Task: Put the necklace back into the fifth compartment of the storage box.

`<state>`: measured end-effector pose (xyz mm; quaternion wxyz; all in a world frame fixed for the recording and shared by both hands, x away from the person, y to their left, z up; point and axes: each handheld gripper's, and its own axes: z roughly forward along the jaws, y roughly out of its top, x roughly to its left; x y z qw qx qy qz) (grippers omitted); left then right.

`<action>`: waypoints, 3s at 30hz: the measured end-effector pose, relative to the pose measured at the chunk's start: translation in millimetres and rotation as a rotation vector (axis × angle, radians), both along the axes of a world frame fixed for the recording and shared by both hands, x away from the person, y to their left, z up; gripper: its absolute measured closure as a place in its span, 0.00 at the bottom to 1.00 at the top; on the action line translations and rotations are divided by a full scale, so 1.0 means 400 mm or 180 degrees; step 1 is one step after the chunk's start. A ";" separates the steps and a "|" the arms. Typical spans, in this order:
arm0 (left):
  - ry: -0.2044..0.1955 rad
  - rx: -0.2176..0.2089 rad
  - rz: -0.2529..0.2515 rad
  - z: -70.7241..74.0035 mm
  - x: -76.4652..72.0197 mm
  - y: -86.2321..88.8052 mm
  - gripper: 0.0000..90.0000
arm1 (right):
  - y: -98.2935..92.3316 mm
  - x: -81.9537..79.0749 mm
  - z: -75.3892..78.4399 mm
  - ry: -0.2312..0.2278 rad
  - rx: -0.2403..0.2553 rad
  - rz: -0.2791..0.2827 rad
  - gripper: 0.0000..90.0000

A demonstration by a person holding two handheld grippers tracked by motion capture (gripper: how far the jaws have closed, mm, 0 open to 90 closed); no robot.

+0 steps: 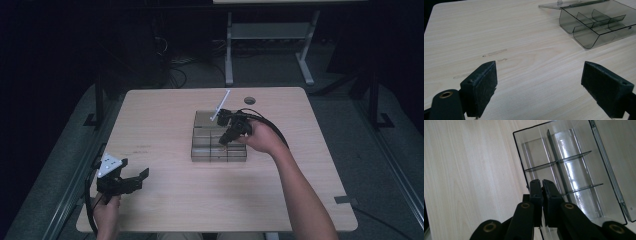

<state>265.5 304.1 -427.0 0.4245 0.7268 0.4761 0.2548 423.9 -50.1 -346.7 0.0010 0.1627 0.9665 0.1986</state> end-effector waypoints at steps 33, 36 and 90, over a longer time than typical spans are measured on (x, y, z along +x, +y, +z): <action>0.0013 -0.0009 0.0036 0.002 -0.003 0.014 0.14 | 0.059 0.059 -0.089 0.0138 -0.0147 -0.0027 0.96; 0.0002 -0.0022 0.0035 0.002 -0.003 0.012 0.14 | 0.054 0.062 -0.102 0.0167 -0.0144 -0.0053 0.96; 0.0007 -0.0036 0.0022 0.003 -0.004 0.008 0.14 | 0.050 0.073 -0.181 0.0272 -0.0224 -0.0185 0.89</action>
